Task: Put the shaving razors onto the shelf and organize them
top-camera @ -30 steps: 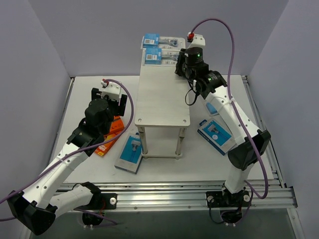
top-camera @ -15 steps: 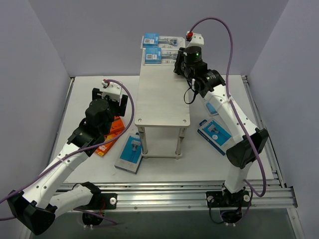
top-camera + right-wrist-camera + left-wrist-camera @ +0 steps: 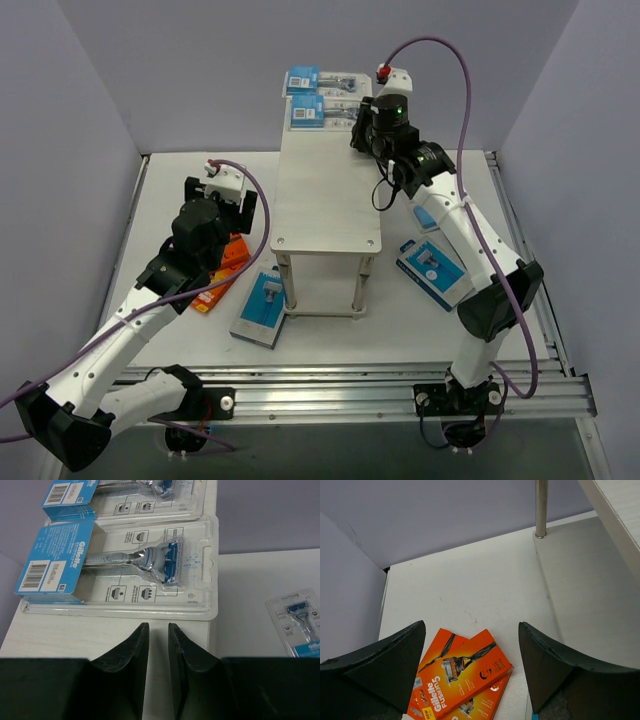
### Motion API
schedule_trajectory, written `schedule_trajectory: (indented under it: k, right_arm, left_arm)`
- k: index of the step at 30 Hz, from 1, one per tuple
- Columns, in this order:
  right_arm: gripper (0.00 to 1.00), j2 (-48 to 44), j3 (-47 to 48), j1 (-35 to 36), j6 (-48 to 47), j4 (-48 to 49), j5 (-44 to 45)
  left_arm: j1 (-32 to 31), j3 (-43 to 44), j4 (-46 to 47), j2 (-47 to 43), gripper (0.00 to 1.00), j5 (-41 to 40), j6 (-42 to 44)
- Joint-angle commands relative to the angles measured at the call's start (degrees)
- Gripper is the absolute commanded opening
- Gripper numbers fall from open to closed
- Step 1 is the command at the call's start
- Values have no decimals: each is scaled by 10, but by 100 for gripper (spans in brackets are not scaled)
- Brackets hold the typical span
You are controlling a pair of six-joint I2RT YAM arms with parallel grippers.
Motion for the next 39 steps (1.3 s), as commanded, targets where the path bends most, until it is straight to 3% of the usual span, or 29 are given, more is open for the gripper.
schedule_trajectory:
  k: [1,8,12,16,24,30,33,35,39]
  right_arm:
    - [19,-50,-30,5,8,-33,3]
    - [21,-135,-106,9,16,-39,13]
    - [23,-199,-197,8,21,-34,35]
    - [25,-251,-291,-12,44,-3,43]
    - [35,-284,-333,-89,58,17,16]
    - [37,-241,-376,-220,89,80,-143]
    - [41,-192,-377,-252,90,104,-178]
    - [50,-146,-368,-265,86,113,-195]
    - [55,-43,-275,-282,40,79,-192]
  left_arm:
    - [10,2,32,-11,84,1,-3]
    - [50,-1,34,-15,85,17,-13]
    - [64,-2,35,-18,85,8,-13]
    - [68,-6,38,-22,87,-10,-7]
    - [83,-12,44,-32,88,-21,1]
    - [87,-14,47,-33,89,-20,2]
    - [87,-14,47,-31,89,-20,3]
    - [87,-14,47,-29,89,-17,2]
    - [87,-13,45,-30,89,-8,-3]
